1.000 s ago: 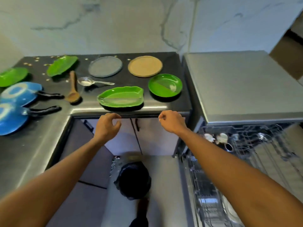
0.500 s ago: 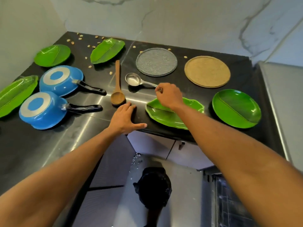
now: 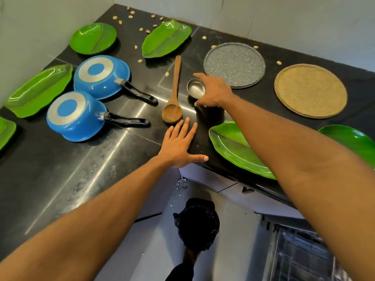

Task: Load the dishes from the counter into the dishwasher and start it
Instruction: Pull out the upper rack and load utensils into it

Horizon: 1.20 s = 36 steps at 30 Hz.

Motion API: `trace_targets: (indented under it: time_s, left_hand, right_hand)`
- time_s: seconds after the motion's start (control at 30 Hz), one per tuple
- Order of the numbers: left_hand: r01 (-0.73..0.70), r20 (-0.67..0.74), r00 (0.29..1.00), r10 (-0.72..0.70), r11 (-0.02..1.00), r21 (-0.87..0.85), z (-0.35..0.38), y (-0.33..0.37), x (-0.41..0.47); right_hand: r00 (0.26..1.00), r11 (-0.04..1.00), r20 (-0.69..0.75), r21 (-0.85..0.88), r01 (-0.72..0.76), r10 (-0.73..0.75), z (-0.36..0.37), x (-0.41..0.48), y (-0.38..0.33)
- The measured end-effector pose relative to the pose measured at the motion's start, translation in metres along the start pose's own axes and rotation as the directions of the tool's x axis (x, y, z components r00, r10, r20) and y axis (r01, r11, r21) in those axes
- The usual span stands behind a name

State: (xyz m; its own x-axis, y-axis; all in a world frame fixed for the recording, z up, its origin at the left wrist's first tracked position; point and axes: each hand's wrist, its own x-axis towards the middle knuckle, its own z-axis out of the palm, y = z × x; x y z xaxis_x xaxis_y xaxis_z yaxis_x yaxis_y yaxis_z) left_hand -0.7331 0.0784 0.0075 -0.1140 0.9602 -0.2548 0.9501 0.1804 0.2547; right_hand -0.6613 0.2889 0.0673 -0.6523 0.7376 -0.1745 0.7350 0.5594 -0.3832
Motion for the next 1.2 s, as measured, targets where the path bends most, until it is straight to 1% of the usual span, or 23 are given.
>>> trace_targets:
  time_s: [0.1,0.27,0.37,0.47,0.53,0.7,0.77,0.8,0.87,0.9,0.93,0.97,1.03,1.1,1.13,1.2]
  left_hand:
    - [0.0,0.015,1.0,0.0,1.0,-0.004,0.0,-0.001,0.002]
    - [0.007,0.009,1.0,-0.007,1.0,-0.009,0.0,-0.002,0.002]
    - [0.02,0.004,1.0,-0.02,1.0,-0.008,-0.002,-0.001,0.001]
    - [0.038,0.001,0.999,-0.038,0.999,-0.01,-0.006,0.004,-0.001]
    - [0.055,0.01,0.998,-0.055,0.998,-0.026,-0.009,0.005,-0.002]
    - [0.077,-0.003,0.997,-0.077,0.997,0.018,-0.009,0.006,0.0]
    - [0.083,-0.066,0.994,-0.083,0.997,0.002,-0.006,0.011,-0.004]
    - [0.072,-0.133,0.988,-0.077,0.997,-0.037,-0.002,0.014,-0.011]
    - [0.023,-0.314,0.946,-0.082,0.982,-0.186,0.017,0.031,-0.034]
    - [0.008,-0.382,0.918,-0.107,0.968,-0.251,0.029,0.043,-0.05]
    - [-0.011,-0.415,0.902,-0.117,0.956,-0.293,0.047,0.065,-0.071]
    - [0.001,-0.422,0.895,-0.145,0.946,-0.324,0.06,0.076,-0.087]
    - [-0.005,-0.367,0.919,-0.143,0.928,-0.374,0.091,0.119,-0.12]
    - [-0.024,-0.266,0.96,-0.083,0.928,-0.373,0.125,0.164,-0.151]
    - [-0.05,-0.238,0.97,-0.04,0.931,-0.361,0.14,0.183,-0.163]
    - [-0.158,-0.219,0.972,0.089,0.935,-0.318,0.171,0.232,-0.185]
  right_hand:
    - [0.999,0.999,0.02,-0.014,0.042,-0.041,0.004,0.012,-0.007]
    - [0.993,0.995,-0.062,-0.04,0.093,-0.096,-0.002,0.005,-0.012]
    - [0.974,0.988,-0.164,-0.054,0.146,-0.153,-0.023,-0.014,-0.015]
    - [0.939,0.984,-0.295,-0.045,0.173,-0.178,-0.056,-0.046,-0.009]
    - [0.913,0.985,-0.372,-0.028,0.17,-0.168,-0.078,-0.075,-0.002]
    - [0.854,0.993,-0.508,-0.024,0.117,-0.113,-0.11,-0.169,0.03]
    - [0.837,0.998,-0.543,-0.032,0.059,-0.067,-0.116,-0.216,0.05]
    - [0.84,0.999,-0.542,-0.032,0.015,-0.03,-0.118,-0.238,0.059]
    - [0.831,0.996,-0.553,-0.019,-0.082,0.059,-0.119,-0.289,0.08]
    - [0.819,0.992,-0.565,-0.001,-0.123,0.101,-0.117,-0.31,0.091]
    - [0.801,0.986,-0.58,0.028,-0.166,0.151,-0.114,-0.346,0.106]
    - [0.789,0.98,-0.585,0.062,-0.19,0.19,-0.109,-0.363,0.114]
    - [0.764,0.964,-0.59,0.122,-0.236,0.262,-0.098,-0.421,0.139]
    - [0.728,0.937,-0.593,0.178,-0.3,0.345,-0.081,-0.481,0.164]
    - [0.702,0.919,-0.595,0.201,-0.34,0.39,-0.073,-0.506,0.175]
    - [0.63,0.87,-0.605,0.273,-0.409,0.487,-0.051,-0.566,0.203]
